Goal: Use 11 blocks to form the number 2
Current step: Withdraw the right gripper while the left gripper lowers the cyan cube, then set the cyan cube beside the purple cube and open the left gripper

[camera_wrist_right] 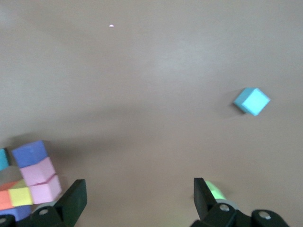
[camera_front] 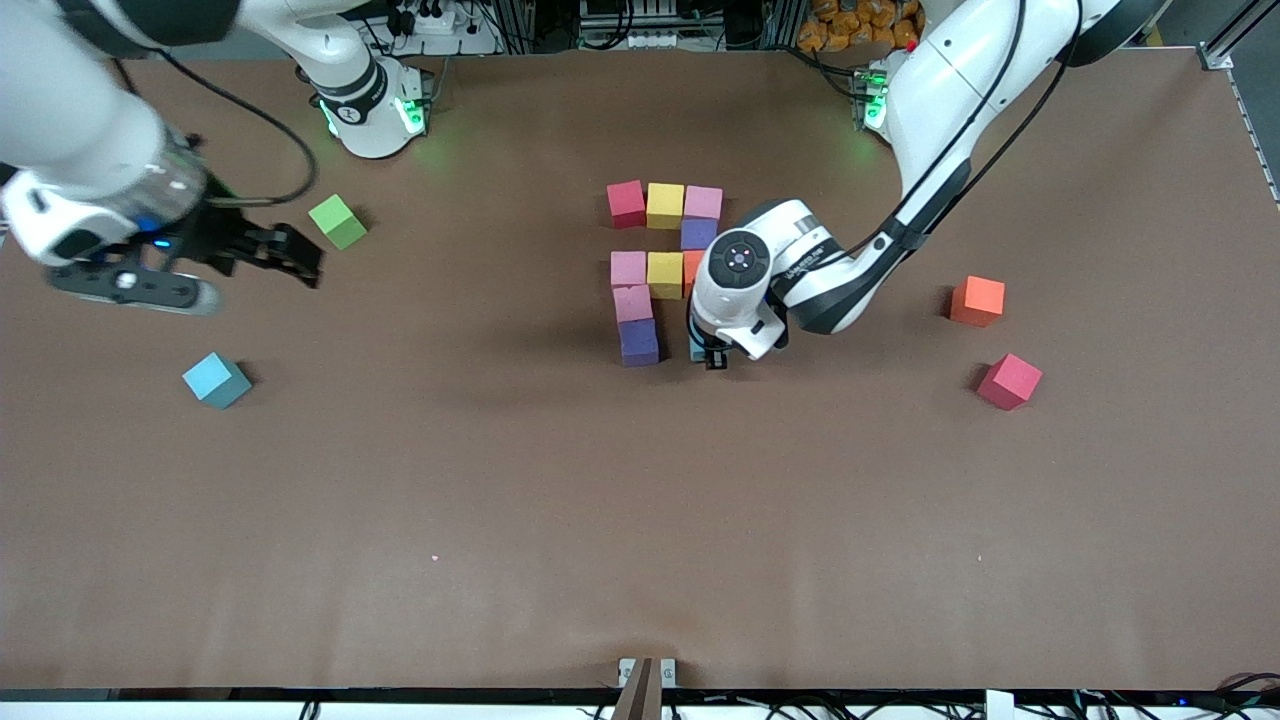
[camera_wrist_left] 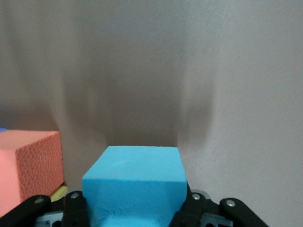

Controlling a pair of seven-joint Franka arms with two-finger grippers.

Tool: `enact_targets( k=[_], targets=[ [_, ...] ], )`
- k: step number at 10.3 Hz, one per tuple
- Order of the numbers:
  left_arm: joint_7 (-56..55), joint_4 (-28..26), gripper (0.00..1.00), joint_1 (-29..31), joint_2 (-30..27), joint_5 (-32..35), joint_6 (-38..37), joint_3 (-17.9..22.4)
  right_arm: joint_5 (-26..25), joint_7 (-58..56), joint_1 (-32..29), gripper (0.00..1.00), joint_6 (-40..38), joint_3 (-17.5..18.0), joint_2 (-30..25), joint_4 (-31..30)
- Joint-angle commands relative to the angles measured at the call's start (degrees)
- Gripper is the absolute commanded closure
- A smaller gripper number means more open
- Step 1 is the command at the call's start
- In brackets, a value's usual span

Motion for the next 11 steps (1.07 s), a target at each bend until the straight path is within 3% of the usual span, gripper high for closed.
enact_targets(
  k=[1, 6, 11],
  targets=[
    [-1.41, 3.34, 1.0, -2.09, 2.22, -0.88, -1.19, 0.55, 0.22, -6.0, -2.36, 0.0, 0.59, -0.94, -6.31, -7.79],
    [-1.68, 6.16, 1.0, -4.46, 4.68, -0.79, -1.19, 0.82, 0.92, -16.73, -2.72, 0.0, -0.11, -7.61, -4.91, -6.57],
    [-1.76, 7.57, 1.0, -6.05, 5.74, -0.88, -1.19, 1.43, 1.01, -16.74, -1.85, 0.0, -0.47, -9.2, -3.85, -5.17]
  ],
)
